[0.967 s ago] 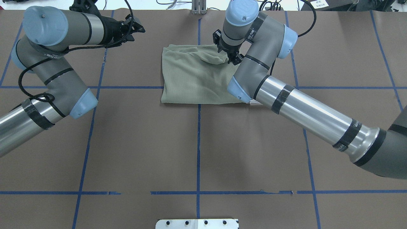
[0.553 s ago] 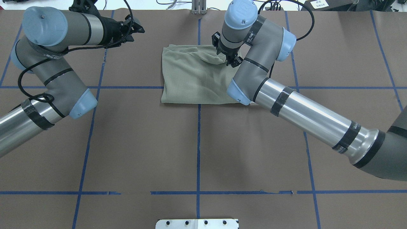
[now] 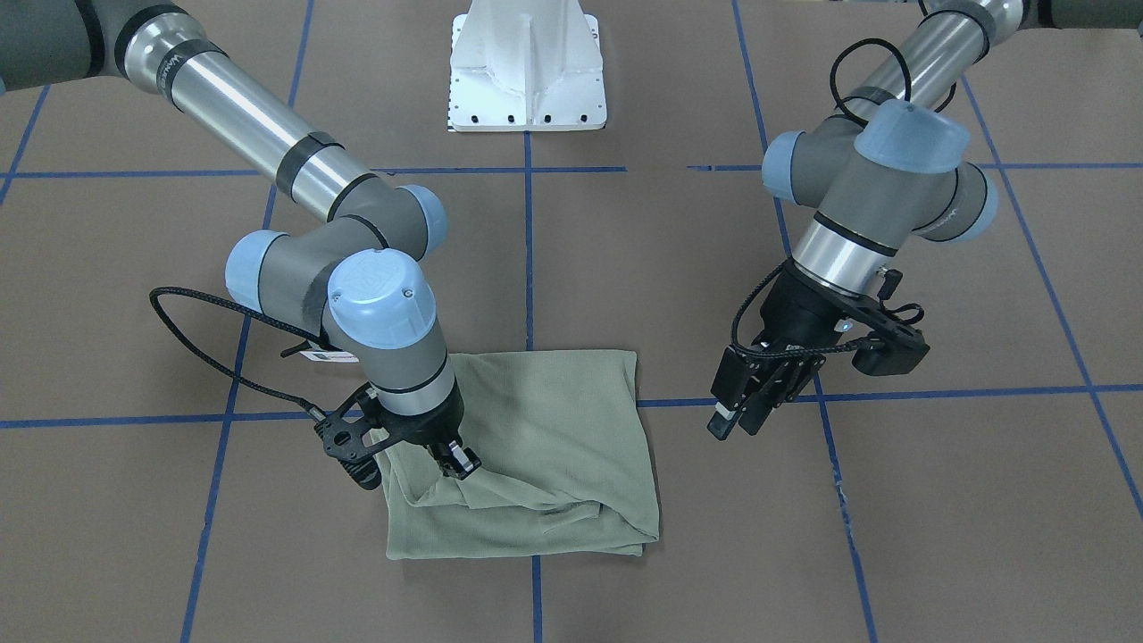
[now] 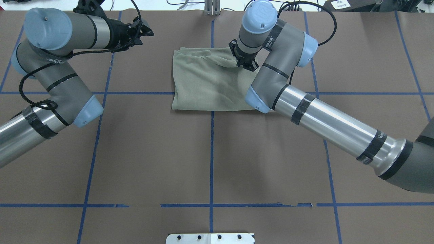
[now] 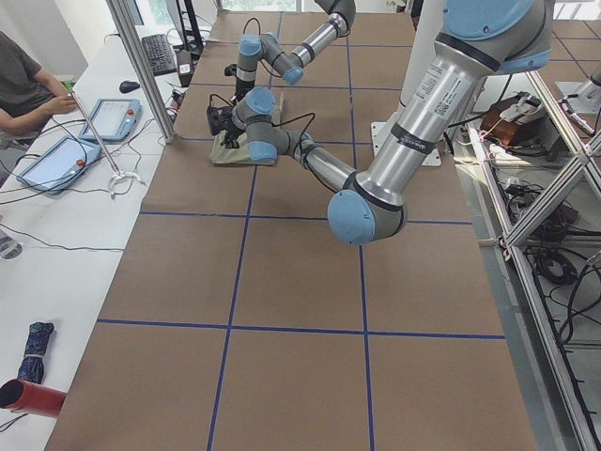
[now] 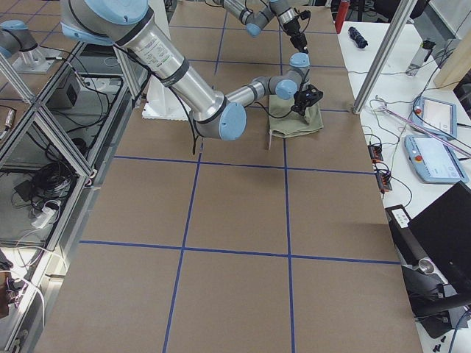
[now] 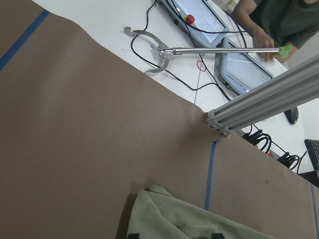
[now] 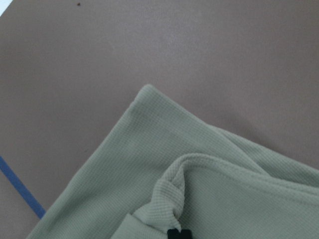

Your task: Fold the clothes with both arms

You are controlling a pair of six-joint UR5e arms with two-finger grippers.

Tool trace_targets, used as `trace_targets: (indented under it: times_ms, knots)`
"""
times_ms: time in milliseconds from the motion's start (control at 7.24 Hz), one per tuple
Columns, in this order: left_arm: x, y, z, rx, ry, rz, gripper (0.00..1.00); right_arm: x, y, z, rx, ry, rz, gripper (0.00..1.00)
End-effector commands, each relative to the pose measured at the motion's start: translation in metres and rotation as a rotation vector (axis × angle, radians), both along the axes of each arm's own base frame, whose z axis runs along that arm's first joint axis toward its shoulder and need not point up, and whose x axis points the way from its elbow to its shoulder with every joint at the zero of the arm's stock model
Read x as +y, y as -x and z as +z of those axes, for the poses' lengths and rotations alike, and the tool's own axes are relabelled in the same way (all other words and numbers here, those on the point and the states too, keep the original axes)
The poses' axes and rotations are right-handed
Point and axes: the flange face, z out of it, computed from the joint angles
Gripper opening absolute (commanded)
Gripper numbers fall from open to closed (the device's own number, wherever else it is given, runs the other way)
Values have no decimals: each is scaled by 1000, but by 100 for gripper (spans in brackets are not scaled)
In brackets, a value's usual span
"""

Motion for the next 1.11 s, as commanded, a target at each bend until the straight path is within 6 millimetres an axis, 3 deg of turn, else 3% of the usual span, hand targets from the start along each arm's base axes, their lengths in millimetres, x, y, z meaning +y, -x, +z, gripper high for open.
trace_targets:
  times_ms: [0,138,414,691,829,967]
  knots:
    - [1,0,4,-5,4,-1,58,-24,-24,9,17,8,27,0]
    - [0,0,5,-8,2,-15,58,-45,-40,8,32,4,45,0]
    - [3,-1,11,-12,8,-14,58,-68,-51,15,41,-36,50,0]
    - [2,0,13,-19,6,-29,58,-83,-44,21,72,-52,70,0]
    - [4,-1,21,-25,13,-26,58,-84,-43,25,82,-68,55,16]
    - [6,-3,25,-29,16,-21,58,-84,-43,29,96,-81,39,99]
